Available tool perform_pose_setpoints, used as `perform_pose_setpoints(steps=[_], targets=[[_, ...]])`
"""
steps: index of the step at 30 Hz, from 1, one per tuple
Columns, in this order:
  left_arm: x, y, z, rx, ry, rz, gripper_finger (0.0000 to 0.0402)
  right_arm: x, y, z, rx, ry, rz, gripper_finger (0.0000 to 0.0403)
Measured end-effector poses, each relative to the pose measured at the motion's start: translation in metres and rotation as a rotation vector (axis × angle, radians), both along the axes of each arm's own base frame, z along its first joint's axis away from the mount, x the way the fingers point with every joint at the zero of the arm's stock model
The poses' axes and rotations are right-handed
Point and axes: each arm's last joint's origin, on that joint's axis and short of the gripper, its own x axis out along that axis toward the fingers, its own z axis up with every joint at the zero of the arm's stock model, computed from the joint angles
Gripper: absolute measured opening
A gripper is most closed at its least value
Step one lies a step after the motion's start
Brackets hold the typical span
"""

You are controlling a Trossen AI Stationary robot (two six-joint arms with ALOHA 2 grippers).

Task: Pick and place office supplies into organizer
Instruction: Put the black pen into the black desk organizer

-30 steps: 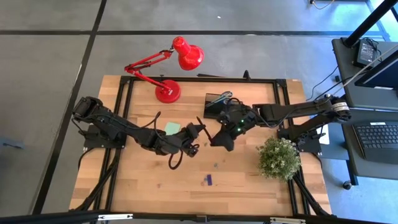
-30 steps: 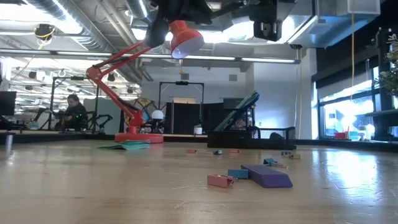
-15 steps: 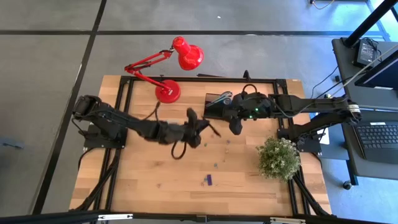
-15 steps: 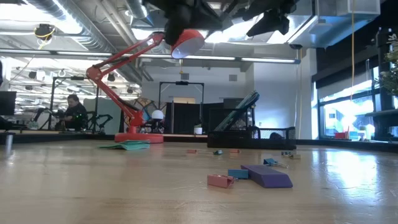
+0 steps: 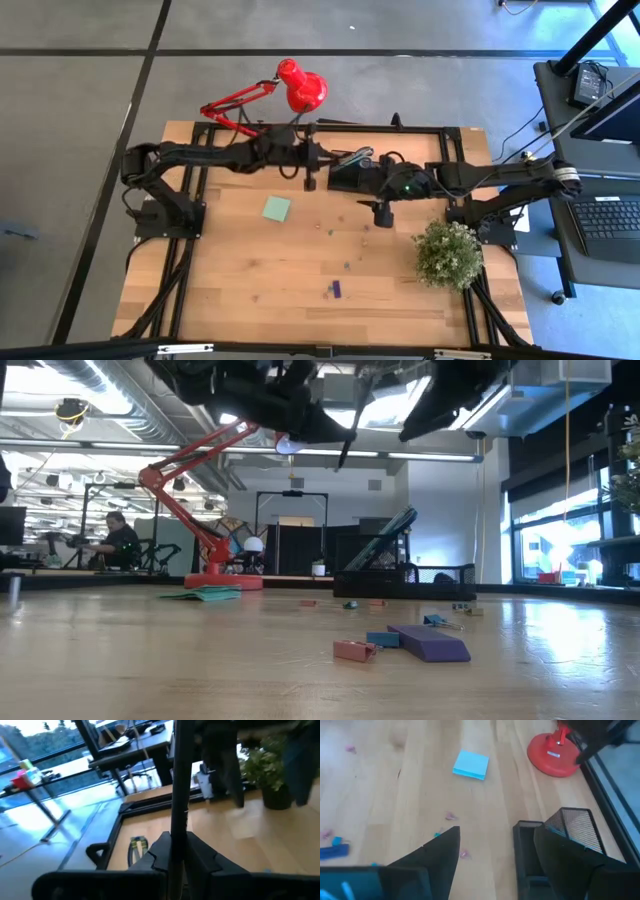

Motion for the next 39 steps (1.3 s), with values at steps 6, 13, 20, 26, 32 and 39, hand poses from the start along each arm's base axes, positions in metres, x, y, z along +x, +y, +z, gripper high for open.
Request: perform_pose_setpoints(steps=[6, 13, 20, 26, 32, 39], targets=[[-0.001, 0.011, -0.001, -0.054, -0.035, -0.069, 0.0024, -0.014, -0.002, -0.029, -0.033, -0.096, 0.022, 0.0255], [0.019, 0.027, -0.031, -0.05, -0.081, -0.062, 0.0024, -0.037, -0.008, -0.04, 0.003, -0.307, 0.094, 0.0255], [0.038, 0.054, -0.063, -0.092, -0.043, -0.015, 0.0024, -0.053, -0.012, -0.042, 0.0, -0.365, 0.077, 0.0255], [0.051, 0.073, -0.088, -0.143, 0.0, 0.025, 0.0024, -0.053, -0.012, -0.042, 0.0, -0.365, 0.078, 0.0255], [0.054, 0.077, -0.106, -0.168, 0.06, 0.038, 0.0024, -0.053, -0.012, -0.042, 0.002, -0.362, 0.077, 0.0255], [0.051, 0.076, -0.114, -0.203, 0.16, 0.075, 0.0025, -0.053, -0.012, -0.042, 0.003, -0.362, 0.076, 0.0255]])
